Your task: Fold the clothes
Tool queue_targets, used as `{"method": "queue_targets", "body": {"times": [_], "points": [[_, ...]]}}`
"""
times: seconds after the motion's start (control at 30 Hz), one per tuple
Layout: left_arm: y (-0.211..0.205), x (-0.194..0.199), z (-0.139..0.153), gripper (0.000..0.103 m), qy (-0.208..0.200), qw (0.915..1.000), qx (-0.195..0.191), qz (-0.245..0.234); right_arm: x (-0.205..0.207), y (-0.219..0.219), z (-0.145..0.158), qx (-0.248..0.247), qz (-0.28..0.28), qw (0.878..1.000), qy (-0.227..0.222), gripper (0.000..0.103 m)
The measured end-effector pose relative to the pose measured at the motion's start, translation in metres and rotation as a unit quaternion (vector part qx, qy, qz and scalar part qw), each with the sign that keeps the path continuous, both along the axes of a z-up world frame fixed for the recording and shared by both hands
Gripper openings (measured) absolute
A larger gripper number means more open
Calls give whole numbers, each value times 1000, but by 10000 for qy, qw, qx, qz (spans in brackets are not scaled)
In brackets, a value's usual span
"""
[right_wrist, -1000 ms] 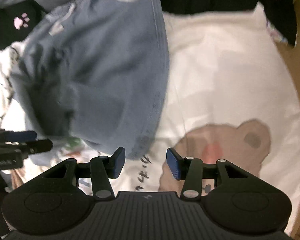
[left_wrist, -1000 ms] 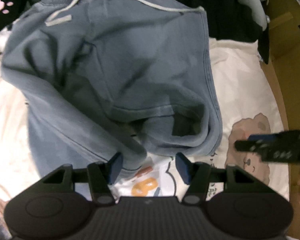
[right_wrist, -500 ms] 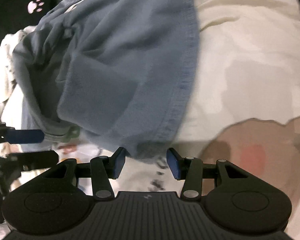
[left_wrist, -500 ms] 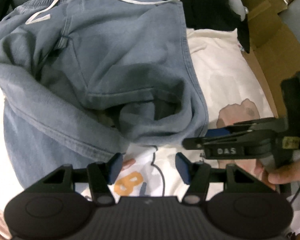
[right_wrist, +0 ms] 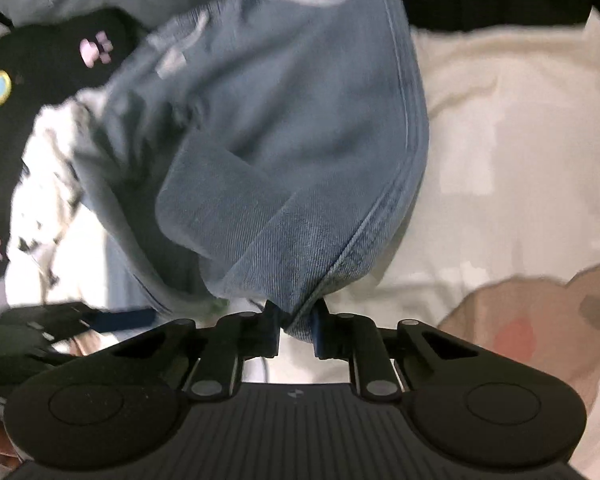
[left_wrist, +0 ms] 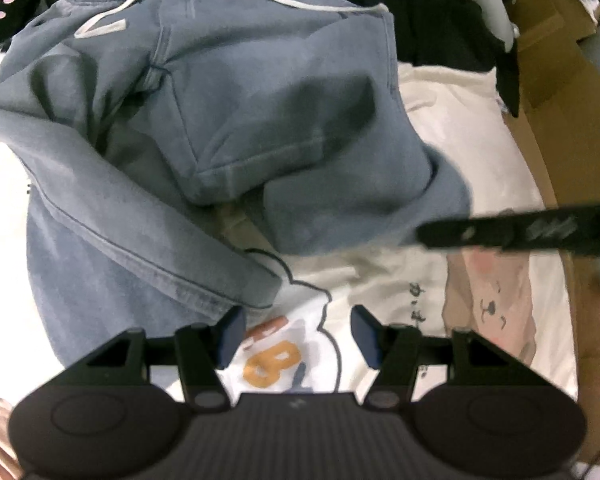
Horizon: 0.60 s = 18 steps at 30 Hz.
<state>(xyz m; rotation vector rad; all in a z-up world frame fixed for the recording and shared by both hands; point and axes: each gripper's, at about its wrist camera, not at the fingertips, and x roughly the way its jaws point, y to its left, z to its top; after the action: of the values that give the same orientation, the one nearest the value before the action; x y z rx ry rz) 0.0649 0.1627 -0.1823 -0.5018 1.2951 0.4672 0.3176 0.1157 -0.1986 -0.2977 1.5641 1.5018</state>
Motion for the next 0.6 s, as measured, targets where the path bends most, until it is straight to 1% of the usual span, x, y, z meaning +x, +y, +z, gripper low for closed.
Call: {"method": "queue_targets", "body": {"times": [0.2, 0.4, 0.5, 0.6], "points": [[1, 13, 11, 61, -80, 9999, -20, 129, 47, 10, 38, 202, -307, 9993, -30, 12], [5, 28, 18, 61, -123, 9998, -43, 154, 94, 28, 58, 384, -376, 9986, -33, 12], [13, 36, 18, 61, -150, 9997, -38, 194, 111, 39, 68, 492, -452, 9978, 40, 12], [23, 43, 16, 61, -185, 9995, -10, 259, 117, 52, 77, 649, -405, 9971, 15, 12]]}}
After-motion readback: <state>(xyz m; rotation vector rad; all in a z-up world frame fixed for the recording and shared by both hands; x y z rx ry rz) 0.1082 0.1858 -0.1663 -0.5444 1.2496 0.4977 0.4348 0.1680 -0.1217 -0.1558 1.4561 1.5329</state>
